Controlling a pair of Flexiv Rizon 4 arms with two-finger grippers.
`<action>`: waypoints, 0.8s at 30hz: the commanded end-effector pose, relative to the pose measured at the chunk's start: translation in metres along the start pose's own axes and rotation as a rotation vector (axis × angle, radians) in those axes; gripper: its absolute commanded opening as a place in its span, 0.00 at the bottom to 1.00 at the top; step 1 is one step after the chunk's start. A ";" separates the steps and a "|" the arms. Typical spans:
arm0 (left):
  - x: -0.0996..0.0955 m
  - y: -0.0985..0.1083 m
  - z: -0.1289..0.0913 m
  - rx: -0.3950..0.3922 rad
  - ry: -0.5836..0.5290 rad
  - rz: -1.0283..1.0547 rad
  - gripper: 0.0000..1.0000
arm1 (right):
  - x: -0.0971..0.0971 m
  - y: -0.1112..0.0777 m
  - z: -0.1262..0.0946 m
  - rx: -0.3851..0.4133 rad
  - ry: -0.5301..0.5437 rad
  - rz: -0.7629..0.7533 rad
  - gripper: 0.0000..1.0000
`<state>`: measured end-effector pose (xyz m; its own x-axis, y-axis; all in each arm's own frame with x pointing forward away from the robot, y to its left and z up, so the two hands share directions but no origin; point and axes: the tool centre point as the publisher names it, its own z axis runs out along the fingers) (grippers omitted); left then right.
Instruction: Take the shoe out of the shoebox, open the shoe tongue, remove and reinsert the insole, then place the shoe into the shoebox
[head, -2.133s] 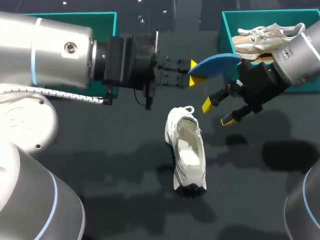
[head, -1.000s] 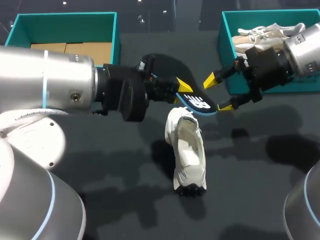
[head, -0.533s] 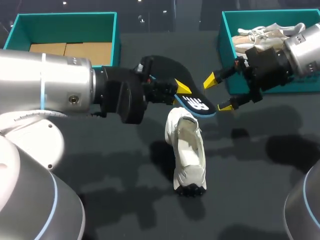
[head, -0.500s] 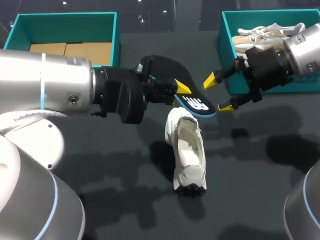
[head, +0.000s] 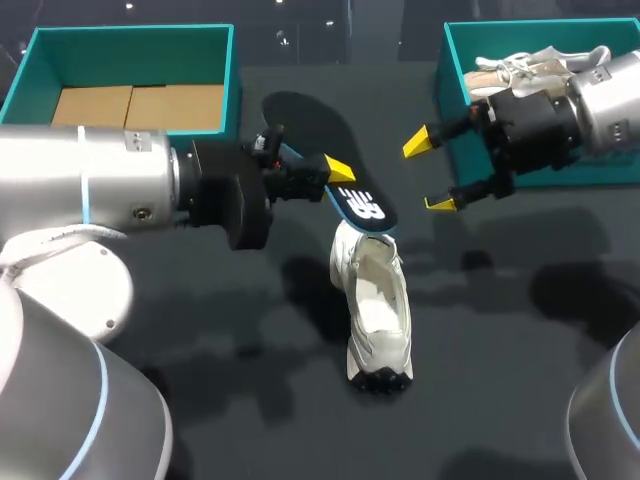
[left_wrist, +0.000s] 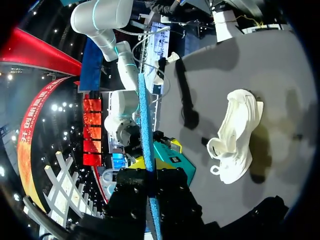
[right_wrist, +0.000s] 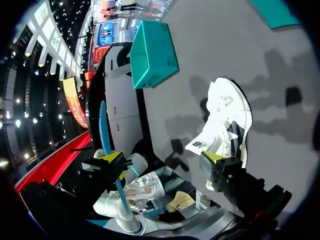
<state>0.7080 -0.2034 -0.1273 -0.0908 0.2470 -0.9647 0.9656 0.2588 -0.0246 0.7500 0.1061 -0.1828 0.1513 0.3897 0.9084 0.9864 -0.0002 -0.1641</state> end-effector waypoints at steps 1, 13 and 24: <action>0.014 0.014 0.008 0.004 -0.085 0.010 0.00 | 0.001 0.005 0.014 -0.005 0.043 0.003 1.00; 0.017 0.016 0.008 0.014 -0.102 0.018 0.00 | 0.005 0.006 0.014 -0.023 0.060 -0.009 1.00; 0.027 0.022 0.022 0.235 -0.150 0.010 0.00 | 0.024 0.006 0.019 -0.032 0.184 -0.116 1.00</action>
<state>0.7215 -0.2114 -0.1593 -0.0651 0.1014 -0.9927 0.9940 0.0943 -0.0555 0.7590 0.1287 -0.1656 0.0453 0.2265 0.9730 0.9988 0.0083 -0.0484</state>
